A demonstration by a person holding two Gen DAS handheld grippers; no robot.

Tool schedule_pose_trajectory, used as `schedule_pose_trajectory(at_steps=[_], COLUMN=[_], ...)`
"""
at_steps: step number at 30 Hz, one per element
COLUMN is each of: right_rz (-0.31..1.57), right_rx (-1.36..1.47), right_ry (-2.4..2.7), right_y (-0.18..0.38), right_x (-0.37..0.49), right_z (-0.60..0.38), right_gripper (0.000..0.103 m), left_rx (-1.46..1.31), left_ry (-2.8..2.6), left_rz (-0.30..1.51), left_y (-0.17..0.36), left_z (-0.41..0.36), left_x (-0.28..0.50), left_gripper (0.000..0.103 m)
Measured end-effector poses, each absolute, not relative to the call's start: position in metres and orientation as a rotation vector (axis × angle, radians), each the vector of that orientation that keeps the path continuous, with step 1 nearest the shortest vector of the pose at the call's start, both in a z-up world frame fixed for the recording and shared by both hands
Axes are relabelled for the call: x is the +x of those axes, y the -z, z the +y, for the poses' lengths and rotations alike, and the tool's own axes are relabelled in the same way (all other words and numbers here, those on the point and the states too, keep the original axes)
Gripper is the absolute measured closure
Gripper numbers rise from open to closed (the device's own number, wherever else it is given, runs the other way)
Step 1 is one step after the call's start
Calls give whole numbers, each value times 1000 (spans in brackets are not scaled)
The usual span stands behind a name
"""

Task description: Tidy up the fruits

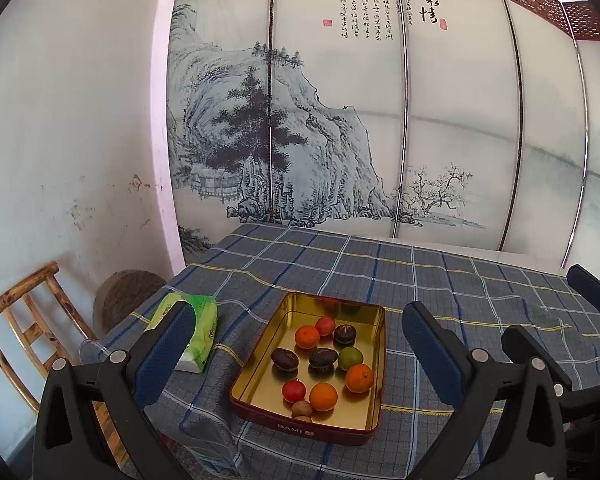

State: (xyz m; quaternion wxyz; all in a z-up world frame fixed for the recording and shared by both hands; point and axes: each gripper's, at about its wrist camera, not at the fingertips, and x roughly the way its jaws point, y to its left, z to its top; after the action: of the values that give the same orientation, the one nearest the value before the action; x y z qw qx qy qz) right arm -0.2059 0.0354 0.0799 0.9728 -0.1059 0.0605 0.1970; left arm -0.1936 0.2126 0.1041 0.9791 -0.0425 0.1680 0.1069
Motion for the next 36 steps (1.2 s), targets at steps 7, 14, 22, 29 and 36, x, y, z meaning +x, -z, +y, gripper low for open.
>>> schedule_pose_trajectory(at_steps=[7,14,22,29,36], right_rz=[122,124,129,152,292], right_rx=[-213,-214,-213,-196,-129], right_ry=[-397,-398,-400,-396,-350], right_y=[-83,-83,-82,-65,-45], right_x=[-204,-203,-204,-206,-154], right_z=[34,34,34,30,-27], right_gripper=[0,0,0,0,0], left_rx=[-86,-85,-76,-61,-55], left_ry=[-214,-215,-216,-223,-223], left_rz=[342,343,358,385,443], left_y=[-104,-104,-96,-88,-87], left_z=[214,214,212,206,204], left_x=[-192,-193,-192,-193,-178], left_gripper=[0,0,0,0,0])
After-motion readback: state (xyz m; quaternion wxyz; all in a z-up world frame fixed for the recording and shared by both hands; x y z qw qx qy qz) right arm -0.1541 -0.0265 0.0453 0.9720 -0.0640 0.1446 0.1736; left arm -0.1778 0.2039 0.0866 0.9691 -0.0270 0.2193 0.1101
